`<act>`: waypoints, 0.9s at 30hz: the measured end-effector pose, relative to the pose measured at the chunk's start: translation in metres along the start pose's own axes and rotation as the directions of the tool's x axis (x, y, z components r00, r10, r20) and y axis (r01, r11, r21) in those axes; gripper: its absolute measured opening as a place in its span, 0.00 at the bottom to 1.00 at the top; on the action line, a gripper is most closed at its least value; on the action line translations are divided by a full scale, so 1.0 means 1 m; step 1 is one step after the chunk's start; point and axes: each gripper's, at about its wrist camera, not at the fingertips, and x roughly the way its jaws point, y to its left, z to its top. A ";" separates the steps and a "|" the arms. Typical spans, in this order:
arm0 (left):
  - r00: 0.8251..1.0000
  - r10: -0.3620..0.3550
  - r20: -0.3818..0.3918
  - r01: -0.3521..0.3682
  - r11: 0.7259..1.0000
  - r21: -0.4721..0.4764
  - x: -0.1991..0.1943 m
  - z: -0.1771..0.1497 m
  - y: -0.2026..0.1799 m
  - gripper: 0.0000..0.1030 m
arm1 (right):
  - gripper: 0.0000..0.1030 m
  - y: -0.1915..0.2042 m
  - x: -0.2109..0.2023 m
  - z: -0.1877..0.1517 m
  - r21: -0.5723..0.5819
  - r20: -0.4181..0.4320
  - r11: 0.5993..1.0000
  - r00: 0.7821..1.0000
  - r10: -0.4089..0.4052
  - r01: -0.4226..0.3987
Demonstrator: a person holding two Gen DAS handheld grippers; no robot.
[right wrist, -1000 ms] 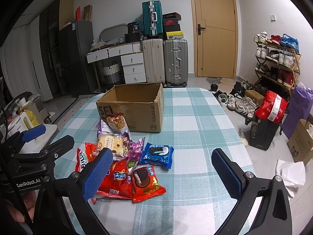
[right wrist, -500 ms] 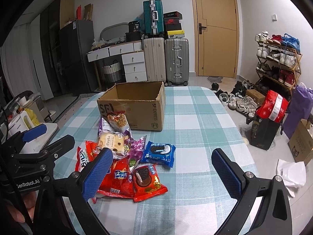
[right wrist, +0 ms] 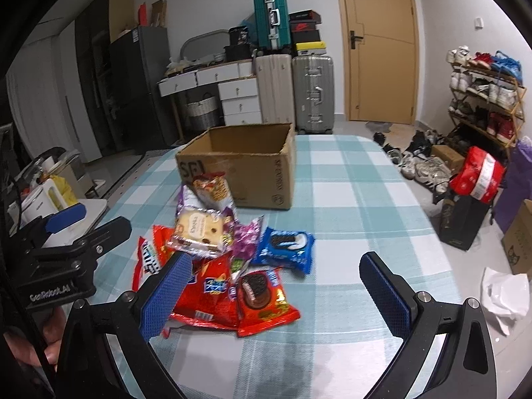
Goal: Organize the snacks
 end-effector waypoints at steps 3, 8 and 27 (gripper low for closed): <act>1.000 0.008 -0.004 -0.008 1.000 -0.006 0.007 -0.002 0.006 0.99 | 1.00 0.003 0.009 -0.004 0.001 -0.020 0.999 0.999 0.041 -0.041; 1.000 0.021 -0.001 -0.021 1.000 -0.016 0.018 -0.006 0.018 0.99 | 1.00 0.006 0.030 -0.012 0.016 -0.062 0.994 0.992 0.112 -0.111; 0.998 0.019 -0.058 -0.022 0.998 -0.058 0.068 -0.023 0.049 0.99 | 0.99 0.026 0.085 -0.027 -0.003 -0.145 0.967 0.957 0.252 -0.255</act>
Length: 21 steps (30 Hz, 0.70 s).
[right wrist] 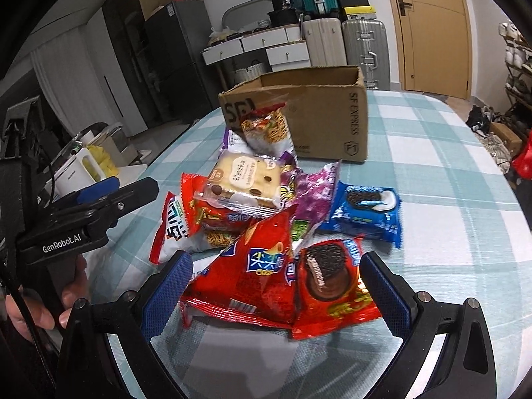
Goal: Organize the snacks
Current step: 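Move the right tool to the red crisp bag while the left tool approaches the white noodle bag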
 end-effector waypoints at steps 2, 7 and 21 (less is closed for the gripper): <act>1.000 0.000 0.000 0.000 1.000 0.000 0.001 0.000 0.001 0.99 | 0.95 0.001 0.004 0.000 -0.005 -0.007 1.000 1.000 0.013 -0.013; 1.000 -0.006 -0.001 0.006 1.000 -0.011 0.008 -0.003 0.010 0.99 | 0.81 0.004 0.014 0.001 -0.017 -0.037 0.999 0.999 0.037 -0.038; 0.998 -0.014 -0.053 0.012 0.999 -0.038 0.029 -0.011 0.024 0.99 | 0.48 0.018 0.035 -0.005 -0.072 -0.096 0.993 0.991 0.091 -0.098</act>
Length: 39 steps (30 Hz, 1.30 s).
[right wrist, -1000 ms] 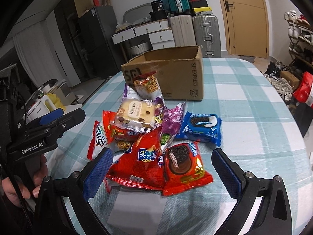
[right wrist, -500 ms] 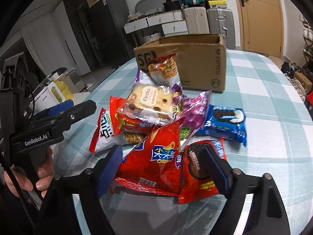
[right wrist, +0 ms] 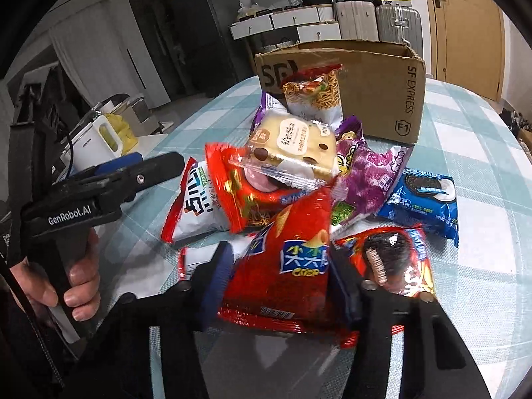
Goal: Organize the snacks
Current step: 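Move the right tool to the red crisp bag while the left tool approaches the white noodle bag, then close the right tool on the red crisp bag while the left tool grasps the white noodle bag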
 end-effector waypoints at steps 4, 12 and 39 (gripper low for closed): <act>1.000 -0.006 -0.023 0.005 1.000 -0.008 0.007 -0.001 0.000 0.99 | 0.44 -0.002 -0.002 0.000 0.017 0.001 1.000 1.000 0.018 -0.018; 0.998 -0.027 -0.057 0.026 0.999 -0.022 0.015 -0.002 0.002 0.99 | 0.44 -0.009 -0.009 -0.003 0.066 0.021 0.996 0.998 0.066 -0.067; 0.991 -0.055 -0.120 0.054 0.998 -0.013 0.051 0.002 -0.023 0.99 | 0.31 -0.017 -0.043 -0.007 0.065 0.113 0.995 0.991 0.067 -0.075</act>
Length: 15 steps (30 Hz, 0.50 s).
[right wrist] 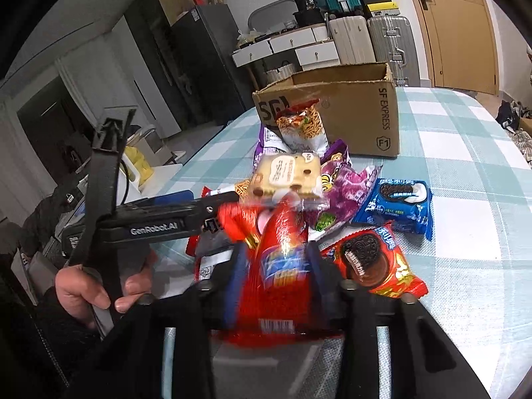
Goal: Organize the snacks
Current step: 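Close the right tool on the red crisp bag while the left tool grasps the white noodle bag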
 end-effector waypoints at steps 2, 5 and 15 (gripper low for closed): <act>1.000 -0.004 -0.001 0.004 1.000 0.003 0.001 0.000 -0.001 0.99 | 0.31 0.000 -0.001 -0.001 0.001 -0.003 1.000 1.000 0.001 -0.001; 1.000 -0.001 0.004 0.001 1.000 0.006 0.001 0.000 -0.003 0.99 | 0.30 -0.002 0.002 -0.003 0.002 -0.016 1.000 1.000 -0.008 0.009; 0.997 -0.069 -0.045 0.068 0.997 -0.029 0.017 -0.004 0.002 0.98 | 0.31 0.002 -0.008 -0.021 -0.042 -0.041 0.999 0.999 -0.022 0.020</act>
